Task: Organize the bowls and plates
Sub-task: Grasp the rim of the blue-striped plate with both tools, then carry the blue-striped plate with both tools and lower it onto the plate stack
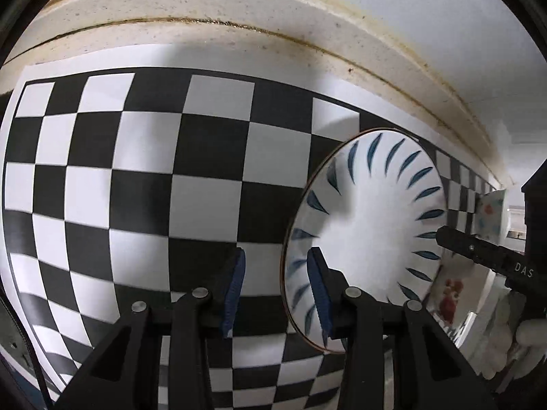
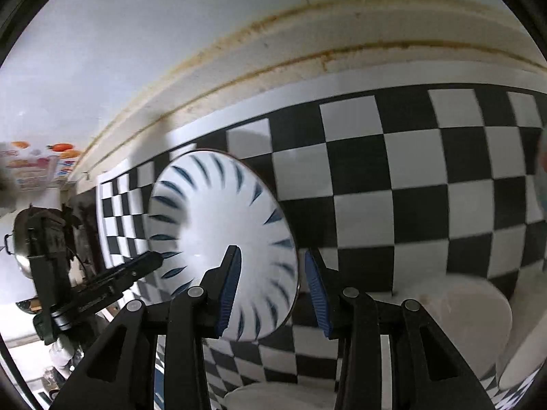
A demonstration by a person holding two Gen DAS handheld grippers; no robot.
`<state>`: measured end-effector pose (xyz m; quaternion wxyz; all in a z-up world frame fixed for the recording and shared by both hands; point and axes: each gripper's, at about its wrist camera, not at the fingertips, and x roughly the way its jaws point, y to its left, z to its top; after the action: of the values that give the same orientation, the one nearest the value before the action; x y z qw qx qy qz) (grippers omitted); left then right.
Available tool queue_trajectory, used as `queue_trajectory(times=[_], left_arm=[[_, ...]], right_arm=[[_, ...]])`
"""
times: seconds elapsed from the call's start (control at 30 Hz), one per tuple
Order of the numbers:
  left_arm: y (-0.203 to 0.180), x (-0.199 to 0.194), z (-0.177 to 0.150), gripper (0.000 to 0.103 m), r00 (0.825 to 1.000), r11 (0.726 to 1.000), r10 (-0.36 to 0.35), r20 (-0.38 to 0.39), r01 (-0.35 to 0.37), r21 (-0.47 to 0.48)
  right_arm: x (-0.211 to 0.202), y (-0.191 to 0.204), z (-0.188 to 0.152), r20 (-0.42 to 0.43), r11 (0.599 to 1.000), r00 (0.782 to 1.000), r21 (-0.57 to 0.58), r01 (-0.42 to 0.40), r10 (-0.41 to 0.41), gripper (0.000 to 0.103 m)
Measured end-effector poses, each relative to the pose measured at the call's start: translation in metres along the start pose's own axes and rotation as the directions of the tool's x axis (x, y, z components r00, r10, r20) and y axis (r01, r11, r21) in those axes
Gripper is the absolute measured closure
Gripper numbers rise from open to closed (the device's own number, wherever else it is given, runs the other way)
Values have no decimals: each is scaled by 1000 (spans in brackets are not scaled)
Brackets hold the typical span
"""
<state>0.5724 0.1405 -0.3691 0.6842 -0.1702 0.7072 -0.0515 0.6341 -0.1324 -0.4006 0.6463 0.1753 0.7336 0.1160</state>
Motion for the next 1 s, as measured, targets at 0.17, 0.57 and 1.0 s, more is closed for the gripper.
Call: queue_trajectory(times=[0.17, 0.57, 1.0], left_arm=[[-13, 6, 3, 83, 1000, 999, 5, 5, -5, 52], [-36, -14, -15, 84, 995, 993, 59, 83, -67, 95], [-49, -63, -55, 84, 985, 990, 46, 164, -67, 126]], right_arm=[[20, -5, 4, -42, 1000, 999, 2, 28, -28, 85], [18, -1, -6, -20, 999, 999, -19, 29, -29, 90], [-37, 8, -34, 64, 997, 998, -74, -5, 9, 91]])
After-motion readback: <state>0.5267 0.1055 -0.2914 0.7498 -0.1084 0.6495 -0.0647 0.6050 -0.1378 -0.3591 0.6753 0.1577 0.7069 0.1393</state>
